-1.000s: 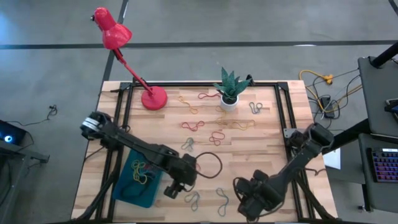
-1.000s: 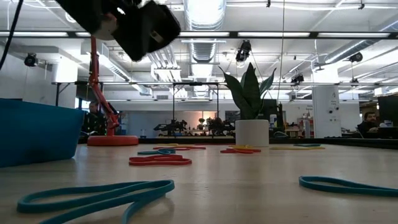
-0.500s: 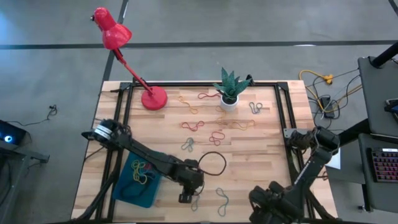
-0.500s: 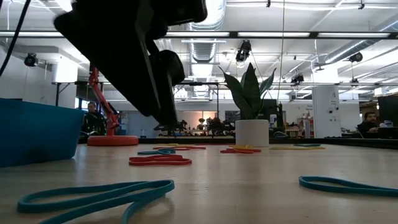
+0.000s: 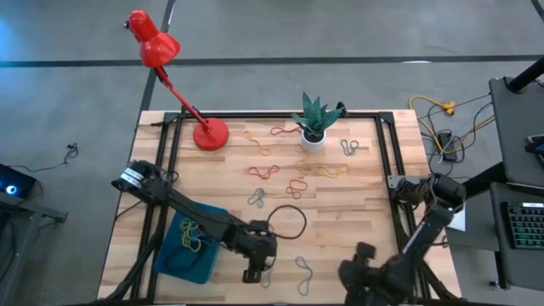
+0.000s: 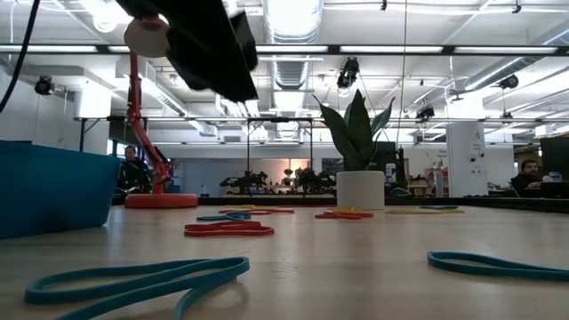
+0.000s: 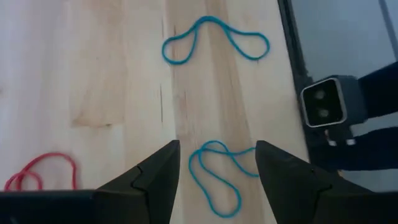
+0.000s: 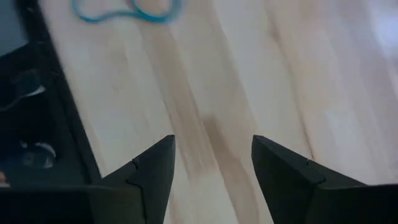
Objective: Pick and place rubber bands into bin
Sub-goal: Put the blue rubber band into blue bin
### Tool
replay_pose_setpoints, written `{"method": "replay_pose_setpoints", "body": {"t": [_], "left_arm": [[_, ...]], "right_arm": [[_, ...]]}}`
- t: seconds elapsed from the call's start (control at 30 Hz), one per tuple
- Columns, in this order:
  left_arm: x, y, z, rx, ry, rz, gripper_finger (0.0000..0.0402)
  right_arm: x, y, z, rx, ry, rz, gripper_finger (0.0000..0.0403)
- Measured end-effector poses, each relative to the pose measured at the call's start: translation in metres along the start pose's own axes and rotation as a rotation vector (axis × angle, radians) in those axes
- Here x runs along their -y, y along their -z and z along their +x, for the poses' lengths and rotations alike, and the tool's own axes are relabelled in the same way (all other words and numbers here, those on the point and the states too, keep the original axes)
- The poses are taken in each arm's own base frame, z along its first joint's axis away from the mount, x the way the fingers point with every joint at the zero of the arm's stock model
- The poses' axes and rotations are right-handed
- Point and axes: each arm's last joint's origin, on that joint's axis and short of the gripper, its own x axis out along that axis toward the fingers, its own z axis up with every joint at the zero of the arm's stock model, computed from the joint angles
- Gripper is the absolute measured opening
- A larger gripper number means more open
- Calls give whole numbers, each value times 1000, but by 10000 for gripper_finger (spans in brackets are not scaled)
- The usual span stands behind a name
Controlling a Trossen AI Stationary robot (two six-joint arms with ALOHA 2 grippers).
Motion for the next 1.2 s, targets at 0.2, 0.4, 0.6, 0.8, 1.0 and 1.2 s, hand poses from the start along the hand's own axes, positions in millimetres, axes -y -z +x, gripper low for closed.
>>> {"method": "replay_pose_setpoints", "body": {"t": [0.2,0.4,0.6,0.8,1.0,1.2], "left_arm": [[3,3,-28,-32,-16,-20,193],[4,14,-43,-67,-39,-151,193],[13,21,-42,-72,-30,-177,193],[10,24,-23,-89,-47,-64,193],[7,20,5,-47,-22,42,193],[5,20,25,-19,-32,86,193]], "right_arm": [[-2,-11,37,96,-151,-432,198],[6,-29,47,131,-117,-762,198],[7,-55,54,117,-258,-814,198],[23,-69,53,32,-172,-470,194],[22,-55,41,29,-115,-382,194],[13,-24,30,12,-115,-354,194]]}}
